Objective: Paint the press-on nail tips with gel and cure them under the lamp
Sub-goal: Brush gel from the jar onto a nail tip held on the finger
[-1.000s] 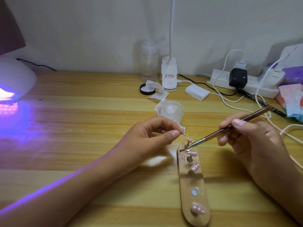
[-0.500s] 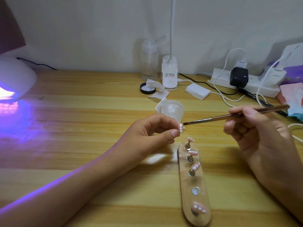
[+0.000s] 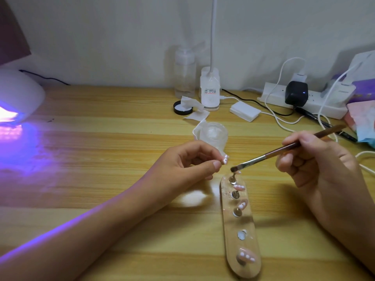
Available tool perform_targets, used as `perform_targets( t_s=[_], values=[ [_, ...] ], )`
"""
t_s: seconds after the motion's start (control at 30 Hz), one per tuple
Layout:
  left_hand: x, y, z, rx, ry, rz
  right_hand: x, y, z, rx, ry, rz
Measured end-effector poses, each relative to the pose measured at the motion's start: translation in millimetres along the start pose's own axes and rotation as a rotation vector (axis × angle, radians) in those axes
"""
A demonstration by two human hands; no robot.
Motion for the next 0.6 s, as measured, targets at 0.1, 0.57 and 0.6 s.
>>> perform_targets(
  t_s=[0.1,0.57,0.6],
  values=[
    [0.1,-0.8,-0.4,0.005,-0.001,0.061,0.8,2.7,2.8,-0.061,0.012,-0.008],
    [-2.7,-2.2,-3.0,0.027,-0.016,0.127,1.0,-4.9,-1.0,-0.052,-0.023,-0.095],
    [-2.7,-2.4,-3.1,0.027,-0.015,0.129,0.9,-4.1,-0.4,-0.067,-0.017,-0.108]
  ],
)
Point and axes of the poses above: each hand's wrist, its own z-axis towards the middle knuckle, its own y-axis out of the back of the hand, x = y × z, the point moved 4 cm from there along z, towards the middle knuckle, and after that the axes turned 12 degrees about -x, right-handed, at the moved point
